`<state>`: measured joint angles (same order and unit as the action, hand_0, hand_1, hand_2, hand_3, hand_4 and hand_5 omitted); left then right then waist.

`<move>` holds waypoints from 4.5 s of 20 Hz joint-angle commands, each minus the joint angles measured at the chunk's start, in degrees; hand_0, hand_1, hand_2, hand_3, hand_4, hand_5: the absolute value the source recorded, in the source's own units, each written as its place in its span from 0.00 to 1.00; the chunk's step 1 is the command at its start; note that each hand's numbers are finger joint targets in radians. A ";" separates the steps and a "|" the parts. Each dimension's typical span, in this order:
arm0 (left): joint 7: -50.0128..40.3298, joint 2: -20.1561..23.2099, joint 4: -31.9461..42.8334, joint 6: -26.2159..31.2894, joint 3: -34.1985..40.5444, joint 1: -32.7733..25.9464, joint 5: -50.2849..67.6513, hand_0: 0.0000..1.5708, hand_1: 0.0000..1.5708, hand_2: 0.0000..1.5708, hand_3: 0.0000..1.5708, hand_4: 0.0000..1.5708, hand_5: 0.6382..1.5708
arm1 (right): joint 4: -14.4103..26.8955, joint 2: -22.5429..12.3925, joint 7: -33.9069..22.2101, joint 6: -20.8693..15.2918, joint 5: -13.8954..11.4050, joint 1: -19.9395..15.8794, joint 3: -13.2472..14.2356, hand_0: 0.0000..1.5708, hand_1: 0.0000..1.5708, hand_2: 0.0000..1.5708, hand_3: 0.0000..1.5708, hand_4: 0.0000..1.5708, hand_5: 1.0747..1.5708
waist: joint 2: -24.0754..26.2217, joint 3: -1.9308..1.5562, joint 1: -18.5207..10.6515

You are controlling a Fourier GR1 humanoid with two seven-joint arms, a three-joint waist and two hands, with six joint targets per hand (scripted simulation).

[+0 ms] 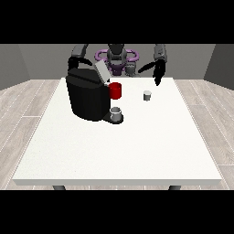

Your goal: Insert the coffee pod into the coffee machine and close the lid

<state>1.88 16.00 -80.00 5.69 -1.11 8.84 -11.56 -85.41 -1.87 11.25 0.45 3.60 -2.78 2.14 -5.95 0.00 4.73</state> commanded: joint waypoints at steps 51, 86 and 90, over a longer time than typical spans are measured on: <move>6.97 0.17 37.91 -2.39 -4.85 21.05 -27.92 0.84 0.84 0.84 0.73 0.04 1.00 | 16.94 -1.72 3.00 -2.23 -0.88 -10.76 4.00 0.00 0.00 0.00 0.00 0.26 1.00 | -4.48 -0.02 3.50; 5.09 -1.24 32.24 10.28 4.59 34.41 -21.45 0.76 0.76 0.80 0.83 0.36 1.00 | 22.88 -5.15 4.38 -0.69 1.32 -10.20 6.71 0.00 0.00 0.00 0.00 0.15 1.00 | 3.71 -0.01 0.98; 2.28 -3.65 29.15 11.38 2.38 33.76 -22.69 0.96 0.96 0.94 0.89 0.40 1.00 | 25.05 -4.83 6.44 0.17 1.27 -7.40 6.52 0.00 0.00 0.00 0.00 0.13 1.00 | 5.03 -0.01 0.50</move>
<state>6.09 13.04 -48.80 14.13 1.37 40.87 -35.04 -61.92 -5.81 16.59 -0.50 3.85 -10.38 7.47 -1.08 -0.01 5.42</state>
